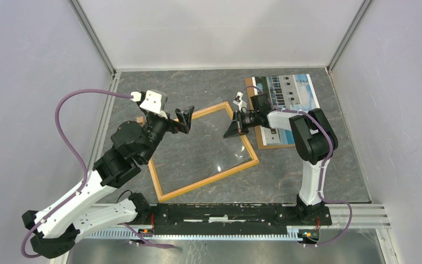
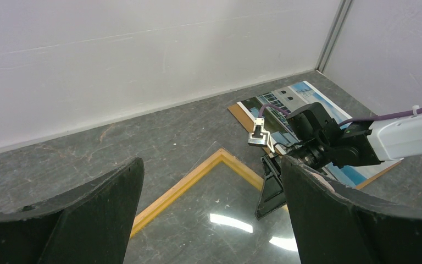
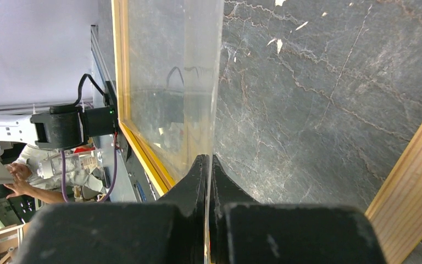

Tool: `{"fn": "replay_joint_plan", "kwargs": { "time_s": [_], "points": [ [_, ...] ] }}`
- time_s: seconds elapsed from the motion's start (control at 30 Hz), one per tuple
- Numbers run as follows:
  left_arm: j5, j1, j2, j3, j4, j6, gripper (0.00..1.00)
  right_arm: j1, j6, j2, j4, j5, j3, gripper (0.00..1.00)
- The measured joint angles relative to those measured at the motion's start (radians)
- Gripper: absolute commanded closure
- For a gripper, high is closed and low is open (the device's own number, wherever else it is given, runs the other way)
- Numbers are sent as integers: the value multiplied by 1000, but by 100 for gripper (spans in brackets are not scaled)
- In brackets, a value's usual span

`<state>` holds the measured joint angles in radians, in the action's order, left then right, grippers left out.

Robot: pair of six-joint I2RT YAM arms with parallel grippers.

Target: Put the photo into the frame

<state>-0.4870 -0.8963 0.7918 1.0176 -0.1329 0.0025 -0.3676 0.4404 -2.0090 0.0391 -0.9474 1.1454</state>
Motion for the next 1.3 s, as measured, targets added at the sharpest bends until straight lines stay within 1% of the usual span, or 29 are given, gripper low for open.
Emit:
{"fn": "replay_joint_plan", "kwargs": {
  "time_s": [1.07,1.3],
  "points": [
    [0,0,-2,0,0,0,0,26,-56,0,40,4,-2,100],
    [0,0,-5,0,0,0,0,24,-91,-4,78,0,13,100]
  ]
}}
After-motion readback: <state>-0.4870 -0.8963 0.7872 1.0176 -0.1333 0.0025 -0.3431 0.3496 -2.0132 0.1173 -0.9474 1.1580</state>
